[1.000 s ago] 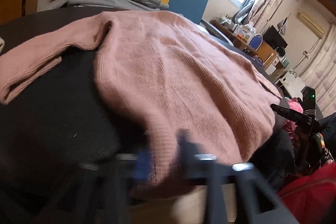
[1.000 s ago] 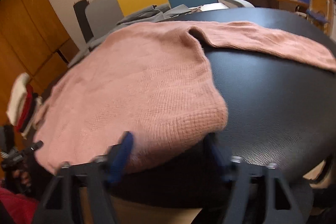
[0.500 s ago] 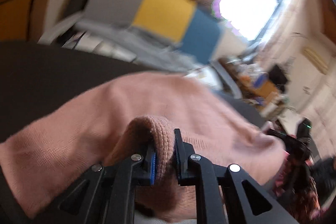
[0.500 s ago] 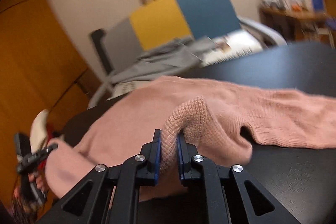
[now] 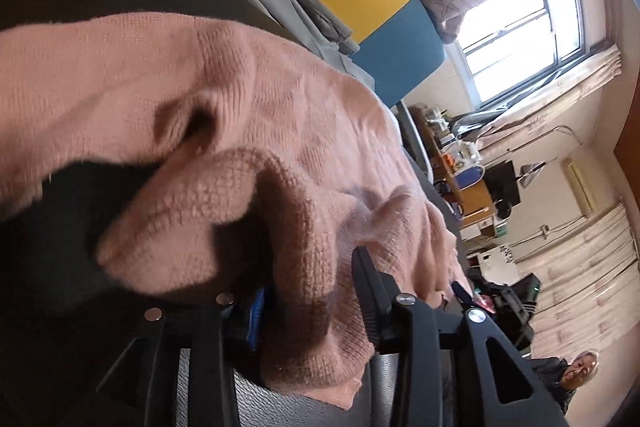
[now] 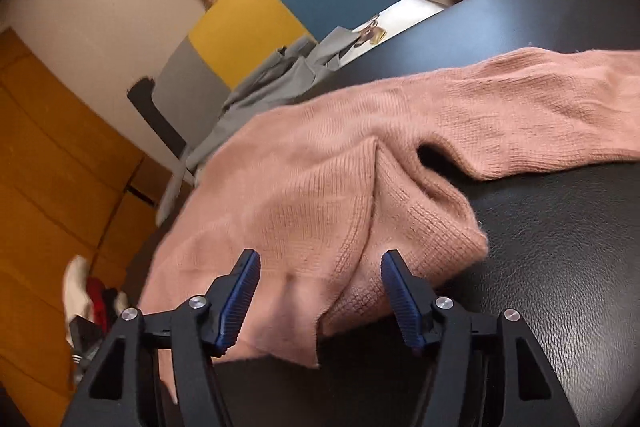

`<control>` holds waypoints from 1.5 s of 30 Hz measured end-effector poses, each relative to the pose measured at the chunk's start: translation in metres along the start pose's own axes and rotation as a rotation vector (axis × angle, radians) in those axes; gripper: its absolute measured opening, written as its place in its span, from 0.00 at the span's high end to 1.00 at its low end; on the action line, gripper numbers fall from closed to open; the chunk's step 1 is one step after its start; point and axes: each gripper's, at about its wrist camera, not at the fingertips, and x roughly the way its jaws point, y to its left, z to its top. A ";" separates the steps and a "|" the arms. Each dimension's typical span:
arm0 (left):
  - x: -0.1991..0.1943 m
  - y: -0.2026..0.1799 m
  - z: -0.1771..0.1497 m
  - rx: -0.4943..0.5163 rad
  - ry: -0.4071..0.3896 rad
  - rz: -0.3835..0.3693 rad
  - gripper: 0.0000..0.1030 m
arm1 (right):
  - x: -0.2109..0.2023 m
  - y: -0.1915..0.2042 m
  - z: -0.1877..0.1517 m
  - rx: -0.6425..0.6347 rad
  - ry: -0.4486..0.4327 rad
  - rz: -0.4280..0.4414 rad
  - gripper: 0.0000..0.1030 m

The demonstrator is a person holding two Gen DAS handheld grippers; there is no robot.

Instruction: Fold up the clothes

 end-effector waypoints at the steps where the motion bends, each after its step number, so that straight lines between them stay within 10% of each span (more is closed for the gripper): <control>1: 0.004 -0.001 0.003 0.002 -0.002 0.002 0.59 | 0.005 0.002 0.001 -0.007 0.002 -0.014 0.38; 4: 0.018 -0.004 0.008 0.003 -0.002 0.031 0.59 | 0.026 0.004 0.004 0.009 0.000 -0.023 0.38; 7: 0.026 -0.006 0.015 -0.016 0.011 0.045 0.83 | 0.037 0.006 0.004 0.026 0.010 -0.006 0.81; 10: 0.014 -0.013 0.016 -0.010 0.011 0.007 0.86 | 0.025 0.013 0.002 0.035 0.009 0.057 0.93; 21: -0.082 -0.046 -0.015 0.086 -0.012 -0.185 0.87 | -0.121 0.022 -0.018 -0.013 -0.158 0.265 0.93; 31: -0.096 0.007 -0.083 -0.044 0.145 -0.091 0.86 | -0.163 -0.025 -0.095 0.178 -0.037 0.281 0.93; 38: -0.087 0.022 -0.102 -0.025 0.215 0.056 0.83 | -0.152 -0.057 -0.124 0.192 0.063 -0.047 0.82; 42: -0.102 0.012 -0.097 0.052 0.194 0.131 0.80 | -0.165 -0.041 -0.110 0.085 -0.055 -0.231 0.73; 45: -0.116 0.005 -0.086 0.078 0.114 0.111 0.80 | -0.157 -0.001 -0.094 -0.061 -0.106 -0.217 0.57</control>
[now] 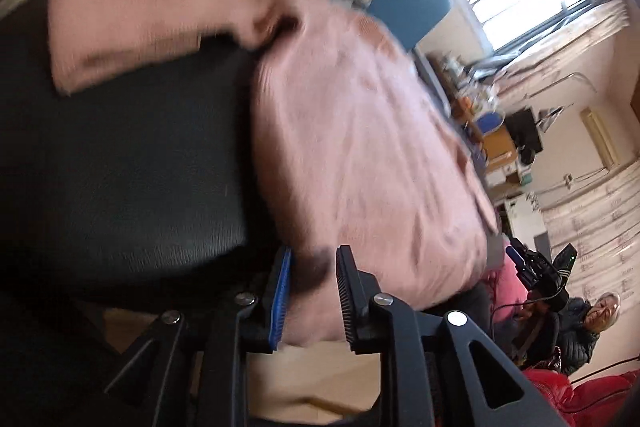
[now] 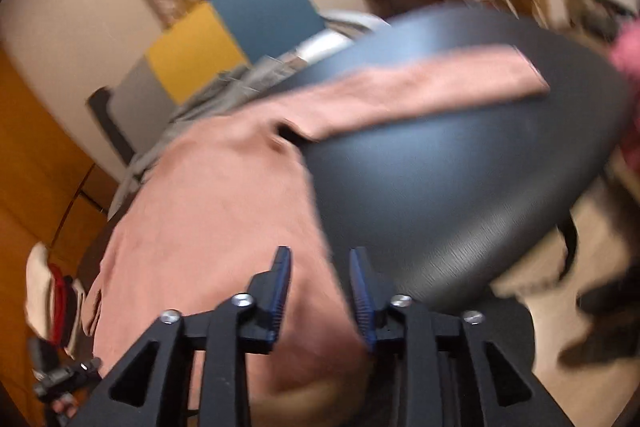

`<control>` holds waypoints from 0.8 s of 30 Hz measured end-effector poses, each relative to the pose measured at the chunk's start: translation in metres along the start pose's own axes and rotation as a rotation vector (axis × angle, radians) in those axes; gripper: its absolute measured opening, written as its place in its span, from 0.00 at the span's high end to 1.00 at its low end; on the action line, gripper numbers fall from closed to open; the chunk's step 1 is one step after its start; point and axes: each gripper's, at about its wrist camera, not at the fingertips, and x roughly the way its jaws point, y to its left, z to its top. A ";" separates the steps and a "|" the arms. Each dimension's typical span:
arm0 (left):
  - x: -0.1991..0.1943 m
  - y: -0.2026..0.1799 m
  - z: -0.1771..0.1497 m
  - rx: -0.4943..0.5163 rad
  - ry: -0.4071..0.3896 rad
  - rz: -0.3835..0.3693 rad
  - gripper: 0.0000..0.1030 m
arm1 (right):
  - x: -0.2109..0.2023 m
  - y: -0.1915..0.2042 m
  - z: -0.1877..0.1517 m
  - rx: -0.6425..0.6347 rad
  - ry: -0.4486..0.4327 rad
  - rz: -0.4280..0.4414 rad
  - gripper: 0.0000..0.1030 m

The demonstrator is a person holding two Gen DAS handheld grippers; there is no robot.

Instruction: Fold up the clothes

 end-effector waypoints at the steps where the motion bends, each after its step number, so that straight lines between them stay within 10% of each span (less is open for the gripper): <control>1: -0.003 -0.002 0.003 0.002 -0.031 -0.013 0.80 | 0.005 0.016 0.004 -0.057 -0.004 0.013 0.55; 13: 0.039 -0.010 0.013 0.028 -0.102 0.047 0.77 | 0.167 0.186 0.012 -0.576 0.082 0.064 0.55; 24: -0.068 0.117 0.048 -0.366 -0.495 0.367 0.55 | 0.212 0.168 0.013 -0.553 0.105 0.020 0.45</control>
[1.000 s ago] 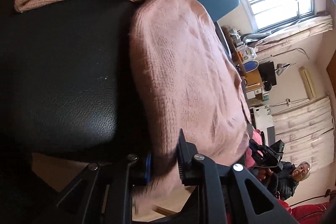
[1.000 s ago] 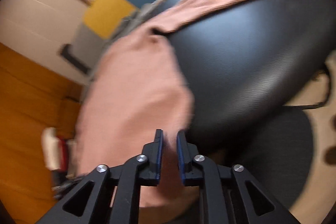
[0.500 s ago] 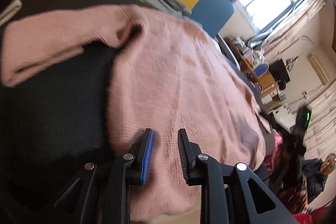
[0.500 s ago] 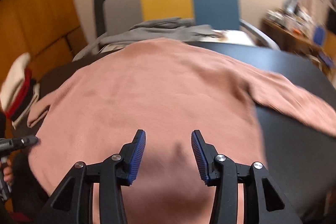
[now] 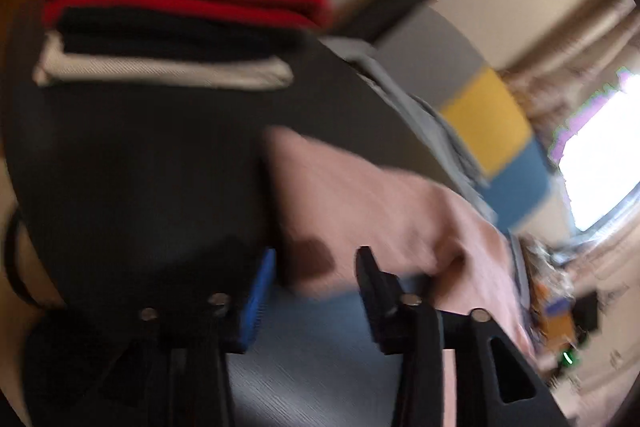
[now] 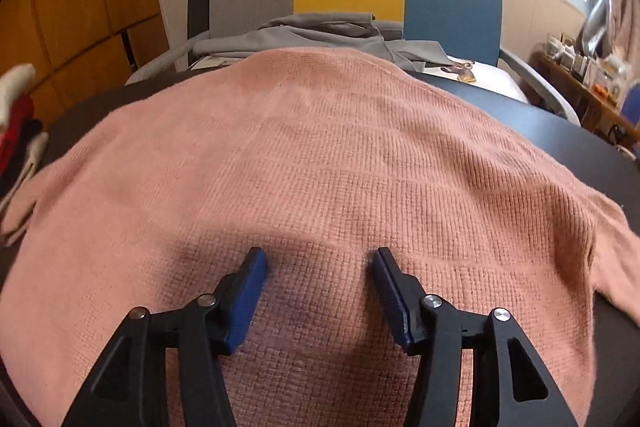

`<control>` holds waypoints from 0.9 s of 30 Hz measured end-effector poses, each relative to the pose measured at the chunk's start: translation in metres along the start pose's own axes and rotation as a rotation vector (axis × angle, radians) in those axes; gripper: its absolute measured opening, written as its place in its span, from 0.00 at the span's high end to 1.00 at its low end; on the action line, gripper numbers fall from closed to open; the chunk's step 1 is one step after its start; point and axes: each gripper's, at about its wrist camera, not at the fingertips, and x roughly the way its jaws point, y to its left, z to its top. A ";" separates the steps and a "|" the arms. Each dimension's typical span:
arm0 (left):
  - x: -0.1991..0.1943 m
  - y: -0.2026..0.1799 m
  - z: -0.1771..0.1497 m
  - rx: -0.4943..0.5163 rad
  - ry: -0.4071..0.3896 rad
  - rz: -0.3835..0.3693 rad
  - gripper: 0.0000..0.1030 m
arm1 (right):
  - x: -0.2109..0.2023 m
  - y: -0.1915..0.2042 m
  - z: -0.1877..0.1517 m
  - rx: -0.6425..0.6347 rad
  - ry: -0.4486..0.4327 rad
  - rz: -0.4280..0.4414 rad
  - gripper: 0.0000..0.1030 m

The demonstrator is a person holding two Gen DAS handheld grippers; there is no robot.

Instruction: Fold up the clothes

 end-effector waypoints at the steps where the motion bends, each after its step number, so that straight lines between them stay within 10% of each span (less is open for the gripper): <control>1: 0.007 -0.001 0.004 0.012 0.014 0.003 0.54 | 0.001 0.002 0.001 -0.004 -0.001 -0.006 0.45; 6: 0.044 -0.029 0.012 0.091 0.109 -0.011 0.59 | 0.003 0.002 0.000 -0.011 -0.005 -0.013 0.44; 8: 0.050 -0.047 0.014 0.125 0.117 0.055 0.86 | 0.005 0.000 0.001 -0.005 -0.005 -0.010 0.43; 17: 0.011 -0.231 -0.001 0.590 -0.119 -0.112 0.89 | 0.007 -0.001 0.001 -0.004 -0.009 -0.009 0.42; 22: 0.064 -0.326 -0.085 0.845 0.082 -0.223 0.82 | 0.006 -0.002 0.000 -0.001 -0.012 -0.004 0.42; 27: 0.104 -0.327 -0.180 0.845 0.346 -0.285 0.79 | 0.006 -0.004 0.000 0.006 -0.014 0.004 0.42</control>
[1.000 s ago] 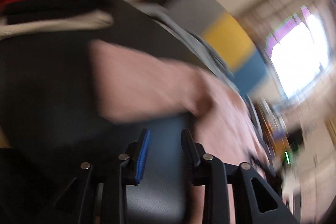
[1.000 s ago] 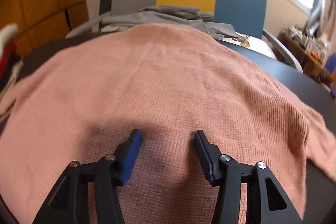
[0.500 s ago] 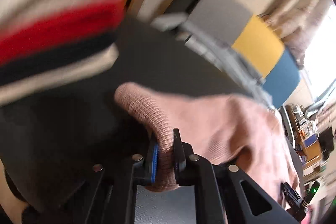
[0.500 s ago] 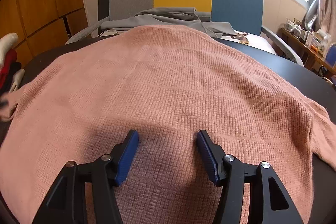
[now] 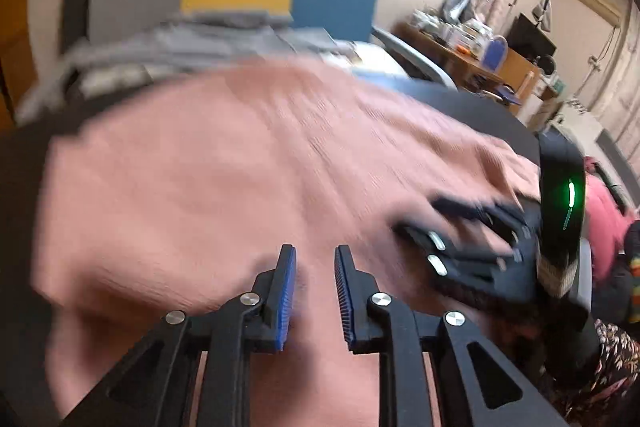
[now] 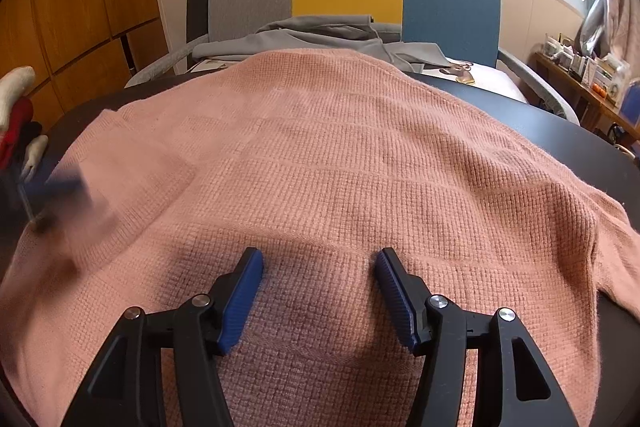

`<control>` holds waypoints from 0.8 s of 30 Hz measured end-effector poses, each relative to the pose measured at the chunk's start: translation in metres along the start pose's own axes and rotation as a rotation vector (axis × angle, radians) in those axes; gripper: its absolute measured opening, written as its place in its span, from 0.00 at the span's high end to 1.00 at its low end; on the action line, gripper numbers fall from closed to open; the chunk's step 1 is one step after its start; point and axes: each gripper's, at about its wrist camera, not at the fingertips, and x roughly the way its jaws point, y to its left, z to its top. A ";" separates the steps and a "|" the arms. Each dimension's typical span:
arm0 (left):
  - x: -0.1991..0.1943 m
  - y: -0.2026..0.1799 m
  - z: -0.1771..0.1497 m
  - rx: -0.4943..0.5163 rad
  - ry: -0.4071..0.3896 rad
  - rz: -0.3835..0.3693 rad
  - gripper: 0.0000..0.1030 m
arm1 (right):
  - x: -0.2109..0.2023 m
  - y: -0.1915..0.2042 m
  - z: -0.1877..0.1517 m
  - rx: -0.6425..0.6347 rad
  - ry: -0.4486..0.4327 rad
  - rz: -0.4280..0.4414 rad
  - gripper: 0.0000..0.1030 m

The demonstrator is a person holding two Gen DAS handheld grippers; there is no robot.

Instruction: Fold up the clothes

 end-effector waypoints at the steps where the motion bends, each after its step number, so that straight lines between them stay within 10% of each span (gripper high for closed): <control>1: -0.006 -0.006 -0.016 -0.017 -0.001 -0.043 0.77 | 0.000 0.000 0.000 0.002 0.000 0.003 0.42; 5: -0.037 0.007 -0.033 -0.063 -0.091 -0.061 0.77 | 0.001 -0.001 0.000 0.008 -0.002 0.010 0.41; 10: -0.069 0.065 -0.015 -0.271 -0.260 0.136 0.71 | 0.001 -0.001 -0.001 0.010 -0.004 0.014 0.41; 13: -0.057 0.094 -0.007 -0.319 -0.208 0.216 0.65 | 0.001 -0.002 -0.001 0.010 -0.004 0.016 0.41; 20: -0.018 0.084 -0.009 -0.299 -0.075 0.101 0.51 | 0.001 -0.002 -0.001 0.009 -0.006 0.018 0.40; 23: -0.017 0.075 -0.009 -0.276 -0.076 0.144 0.63 | 0.001 -0.001 -0.001 0.008 -0.007 0.018 0.40; 24: -0.021 0.076 -0.008 -0.277 -0.080 0.145 0.85 | 0.001 -0.001 -0.001 0.009 -0.007 0.018 0.40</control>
